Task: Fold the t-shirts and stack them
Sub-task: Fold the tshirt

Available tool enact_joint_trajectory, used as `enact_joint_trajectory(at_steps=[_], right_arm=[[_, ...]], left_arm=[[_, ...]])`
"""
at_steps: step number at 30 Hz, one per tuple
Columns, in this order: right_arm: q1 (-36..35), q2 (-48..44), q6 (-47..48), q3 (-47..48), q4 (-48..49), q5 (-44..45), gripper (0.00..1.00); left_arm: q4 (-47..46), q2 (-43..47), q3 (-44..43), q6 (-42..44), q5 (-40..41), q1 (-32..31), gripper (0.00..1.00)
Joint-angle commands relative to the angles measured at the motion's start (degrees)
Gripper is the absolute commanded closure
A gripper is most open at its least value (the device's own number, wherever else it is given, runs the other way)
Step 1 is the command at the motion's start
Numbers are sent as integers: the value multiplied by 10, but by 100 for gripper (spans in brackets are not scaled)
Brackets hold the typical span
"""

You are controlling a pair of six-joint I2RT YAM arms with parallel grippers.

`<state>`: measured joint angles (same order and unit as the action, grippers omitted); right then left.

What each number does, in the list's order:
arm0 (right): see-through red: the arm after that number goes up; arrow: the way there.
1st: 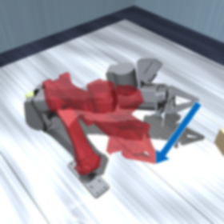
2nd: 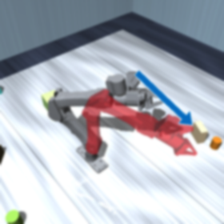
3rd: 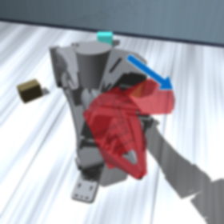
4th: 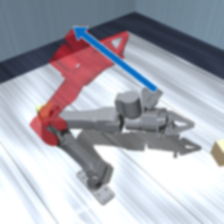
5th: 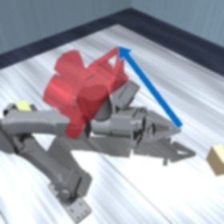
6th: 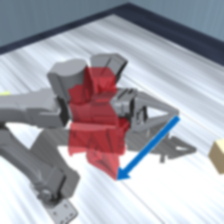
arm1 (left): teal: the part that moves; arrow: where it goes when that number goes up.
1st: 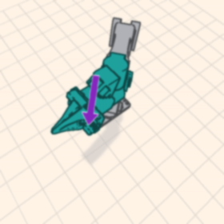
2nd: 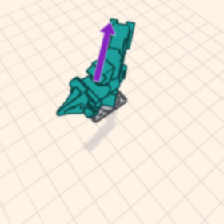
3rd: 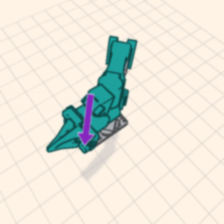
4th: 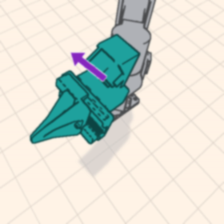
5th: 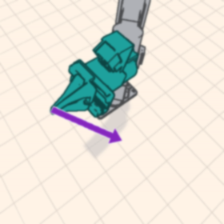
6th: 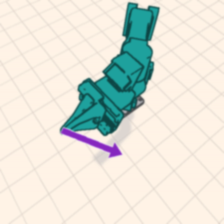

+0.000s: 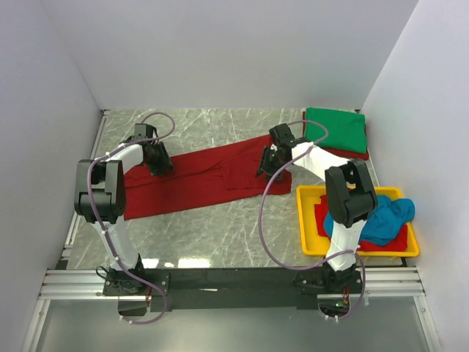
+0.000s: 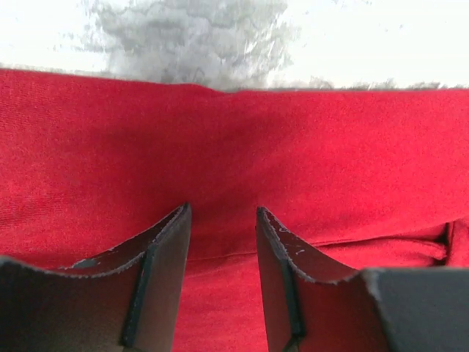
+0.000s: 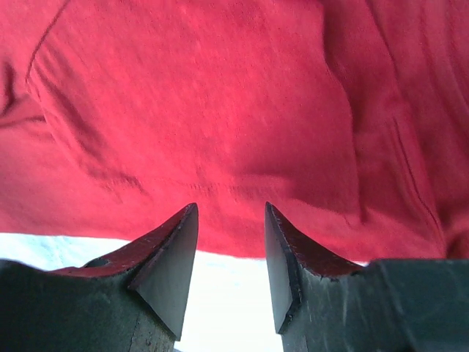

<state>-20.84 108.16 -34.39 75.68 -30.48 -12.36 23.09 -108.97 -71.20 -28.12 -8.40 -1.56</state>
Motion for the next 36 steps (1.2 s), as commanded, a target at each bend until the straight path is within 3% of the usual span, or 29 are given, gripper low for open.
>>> enact_joint_trajectory(at_steps=[1,13,23,29,36], right_arm=[[0,21,-10,17,40,-7,52],[11,157,1,161,-53,23,52],[21,337,21,460,-186,37,52],[40,357,12,498,-163,14,51],[53,343,30,567,-148,-17,46]], left_arm=[[-2,24,28,10,2,0,53],[44,35,40,-17,25,0,53],[66,70,84,-43,11,-2,53],[71,110,121,-36,-24,-2,53],[102,170,135,-20,8,-2,52]])
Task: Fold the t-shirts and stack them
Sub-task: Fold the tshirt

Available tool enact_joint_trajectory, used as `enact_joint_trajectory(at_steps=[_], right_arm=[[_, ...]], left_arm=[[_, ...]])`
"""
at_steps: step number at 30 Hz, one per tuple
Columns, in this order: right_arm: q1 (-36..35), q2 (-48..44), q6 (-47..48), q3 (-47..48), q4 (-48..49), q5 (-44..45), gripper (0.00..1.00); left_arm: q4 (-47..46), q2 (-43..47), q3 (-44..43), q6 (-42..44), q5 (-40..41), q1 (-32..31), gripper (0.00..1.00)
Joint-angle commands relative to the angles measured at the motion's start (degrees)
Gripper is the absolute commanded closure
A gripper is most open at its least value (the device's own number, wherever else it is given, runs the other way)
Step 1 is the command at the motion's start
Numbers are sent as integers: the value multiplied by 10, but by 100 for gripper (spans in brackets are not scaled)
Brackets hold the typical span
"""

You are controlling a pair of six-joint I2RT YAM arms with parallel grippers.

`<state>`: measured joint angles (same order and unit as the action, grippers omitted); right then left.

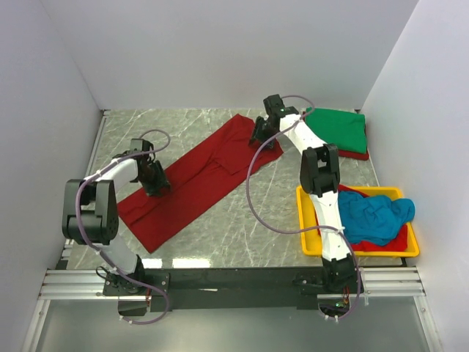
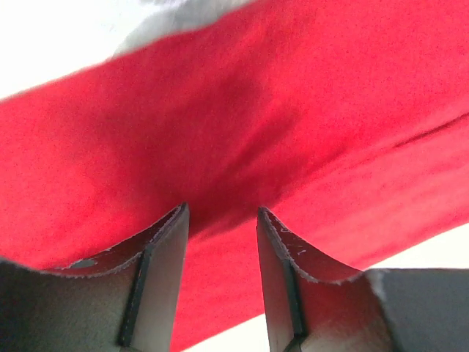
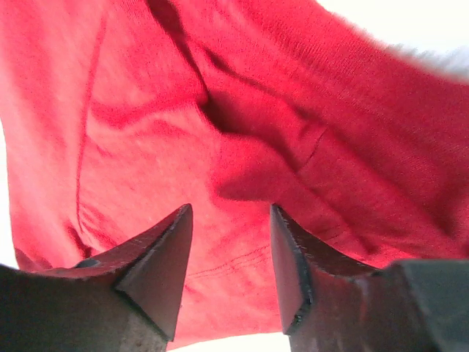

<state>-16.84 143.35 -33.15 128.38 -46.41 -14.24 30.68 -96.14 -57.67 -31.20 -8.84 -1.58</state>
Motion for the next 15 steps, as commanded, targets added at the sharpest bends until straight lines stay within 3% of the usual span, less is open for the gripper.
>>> enact_joint_trajectory(at_steps=[1,7,15], right_arm=[[14,-20,21,43,14,2,45],[14,-83,15,-7,46,-10,41],[-9,-183,21,-160,97,-6,41]], left_arm=[[31,54,-3,11,17,-2,51],[25,95,-3,18,-6,-2,51],[-1,92,46,25,-10,-2,51]])
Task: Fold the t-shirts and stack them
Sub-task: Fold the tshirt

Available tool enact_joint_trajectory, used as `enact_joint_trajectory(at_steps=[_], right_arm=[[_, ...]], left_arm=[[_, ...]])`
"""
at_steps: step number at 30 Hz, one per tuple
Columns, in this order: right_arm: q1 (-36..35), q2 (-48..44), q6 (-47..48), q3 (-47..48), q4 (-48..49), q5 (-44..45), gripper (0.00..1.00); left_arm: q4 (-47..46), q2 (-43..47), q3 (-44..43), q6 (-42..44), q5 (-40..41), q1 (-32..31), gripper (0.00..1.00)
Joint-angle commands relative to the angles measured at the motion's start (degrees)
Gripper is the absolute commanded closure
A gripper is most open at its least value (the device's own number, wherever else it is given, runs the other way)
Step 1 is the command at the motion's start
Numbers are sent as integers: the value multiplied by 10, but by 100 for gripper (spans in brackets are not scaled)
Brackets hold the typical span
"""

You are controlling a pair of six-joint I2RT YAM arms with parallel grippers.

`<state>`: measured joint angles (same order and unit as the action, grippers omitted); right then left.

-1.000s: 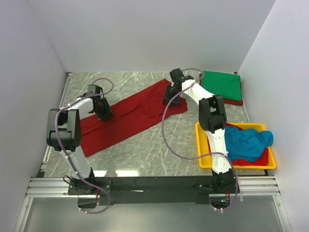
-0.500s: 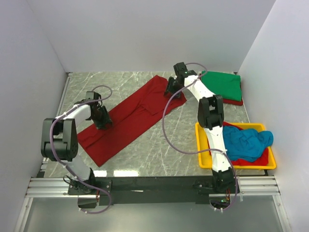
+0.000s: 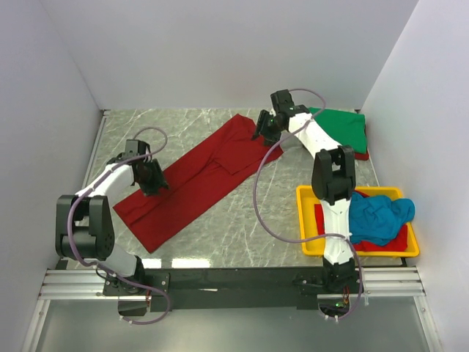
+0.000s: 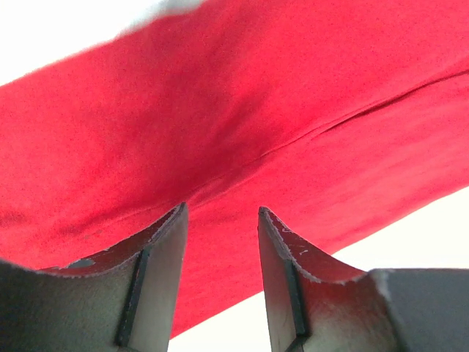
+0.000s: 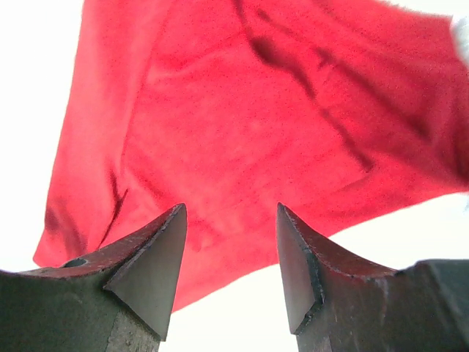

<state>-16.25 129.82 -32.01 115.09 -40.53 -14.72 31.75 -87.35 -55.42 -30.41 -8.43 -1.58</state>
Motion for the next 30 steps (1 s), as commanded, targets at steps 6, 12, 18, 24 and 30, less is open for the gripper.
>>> enact_joint_trajectory(at_steps=[6,12,18,24,30], right_arm=[[-32,-40,6,-69,36,14,42],[-32,-26,-9,-94,43,22,41],[-31,7,-12,-66,14,42,42],[-27,59,-17,-12,-25,39,43],[-12,95,-33,21,-38,32,40]], left_arm=[[-24,-2,42,25,-22,-2,51],[-27,-21,46,38,-31,-2,51],[-29,-33,73,43,-44,-2,52],[-27,-43,91,27,-60,-6,52],[-20,-56,89,9,-76,-32,52]])
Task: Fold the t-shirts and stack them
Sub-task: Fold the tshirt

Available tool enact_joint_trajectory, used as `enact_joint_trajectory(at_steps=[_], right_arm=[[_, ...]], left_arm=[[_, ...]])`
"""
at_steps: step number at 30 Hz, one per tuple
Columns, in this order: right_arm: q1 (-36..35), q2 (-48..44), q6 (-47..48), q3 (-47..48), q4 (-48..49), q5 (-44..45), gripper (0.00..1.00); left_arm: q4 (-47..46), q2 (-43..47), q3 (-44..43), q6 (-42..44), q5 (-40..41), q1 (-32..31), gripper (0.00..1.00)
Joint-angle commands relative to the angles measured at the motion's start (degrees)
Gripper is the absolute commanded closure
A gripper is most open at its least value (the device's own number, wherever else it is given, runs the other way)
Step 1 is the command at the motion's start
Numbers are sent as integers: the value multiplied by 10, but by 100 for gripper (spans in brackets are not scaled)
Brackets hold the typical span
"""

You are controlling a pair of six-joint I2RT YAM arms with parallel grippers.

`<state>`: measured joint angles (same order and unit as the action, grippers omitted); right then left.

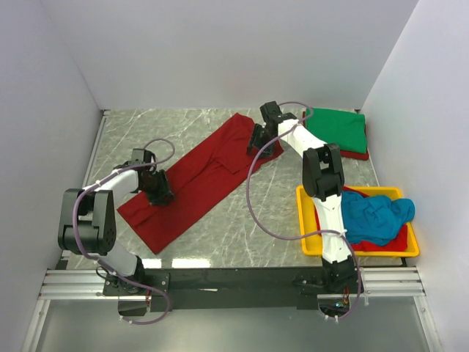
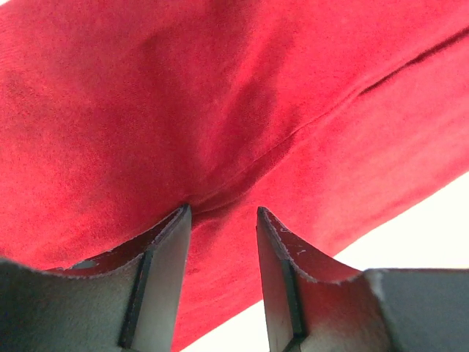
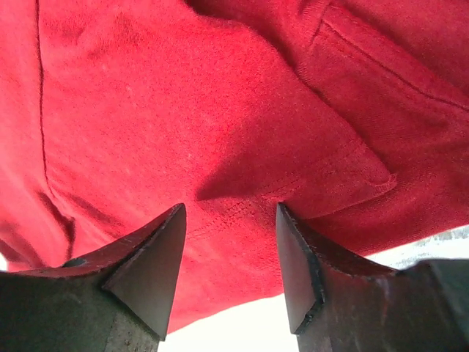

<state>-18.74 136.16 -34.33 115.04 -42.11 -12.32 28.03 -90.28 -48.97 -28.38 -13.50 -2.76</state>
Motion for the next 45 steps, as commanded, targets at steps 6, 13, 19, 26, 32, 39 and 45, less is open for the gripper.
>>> enact_joint_trajectory(at_steps=[6,13,19,26,32,39,45], right_arm=[[35,48,-33,47,-22,-2,38],[57,81,-48,108,-28,-12,34],[71,97,-64,135,-14,-24,31],[84,109,-82,172,4,-23,24],[86,106,-116,178,43,-22,21],[87,101,-127,177,55,-20,19],[86,89,-122,178,64,-30,19]], left_arm=[[4,-47,37,-26,-51,-66,53],[-4,-90,13,-49,-101,-116,53],[-1,-114,-22,-70,-130,-142,53],[-3,-143,-53,-107,-158,-170,53],[-9,-127,-51,-135,-168,-188,52],[2,-98,-53,-149,-185,-215,52],[25,-51,-53,-145,-203,-215,53]])
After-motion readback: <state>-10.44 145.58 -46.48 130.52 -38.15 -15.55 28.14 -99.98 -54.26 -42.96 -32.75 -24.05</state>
